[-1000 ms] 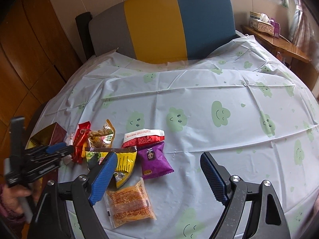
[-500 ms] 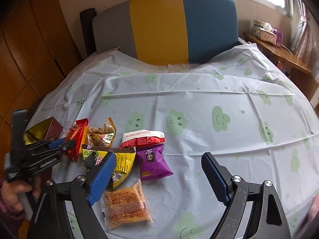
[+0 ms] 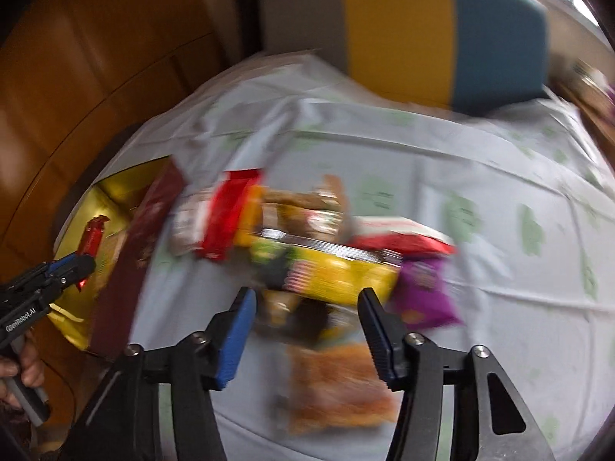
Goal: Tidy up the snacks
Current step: 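Grasp the long red candy bar with the left tool, then release the red bar into the tin with the left tool while the right tool grasps the white packet, then carry the white packet into the gold tin and open the right tool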
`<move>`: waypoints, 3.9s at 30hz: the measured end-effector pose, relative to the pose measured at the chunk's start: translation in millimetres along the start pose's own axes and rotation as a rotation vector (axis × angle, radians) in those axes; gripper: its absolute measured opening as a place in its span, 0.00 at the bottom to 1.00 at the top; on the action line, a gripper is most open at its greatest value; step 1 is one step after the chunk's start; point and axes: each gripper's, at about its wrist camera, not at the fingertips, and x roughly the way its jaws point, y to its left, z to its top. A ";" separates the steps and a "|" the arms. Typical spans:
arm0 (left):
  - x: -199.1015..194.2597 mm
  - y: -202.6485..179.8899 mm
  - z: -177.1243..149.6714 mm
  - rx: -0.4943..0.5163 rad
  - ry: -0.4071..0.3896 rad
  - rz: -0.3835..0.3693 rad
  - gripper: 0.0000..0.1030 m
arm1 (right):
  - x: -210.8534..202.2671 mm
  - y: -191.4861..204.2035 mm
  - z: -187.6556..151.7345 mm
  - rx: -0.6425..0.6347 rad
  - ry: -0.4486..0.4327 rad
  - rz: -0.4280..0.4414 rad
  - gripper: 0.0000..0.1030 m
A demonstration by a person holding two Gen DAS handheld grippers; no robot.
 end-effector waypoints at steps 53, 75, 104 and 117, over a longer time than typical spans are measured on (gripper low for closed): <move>39.9 113.7 48.6 -0.264 0.036 0.159 0.31 | 61.0 76.9 -38.8 -0.178 0.152 -0.013 0.37; -46.8 77.3 -42.8 -0.195 -0.069 0.314 0.34 | 52.2 80.4 -52.4 -0.090 0.057 -0.061 0.33; -55.2 100.3 -50.7 -0.252 -0.090 0.340 0.34 | 63.5 189.1 32.6 0.035 0.039 0.156 0.38; -53.5 91.0 -51.6 -0.222 -0.090 0.332 0.34 | 32.5 169.3 6.2 -0.019 -0.043 0.106 0.49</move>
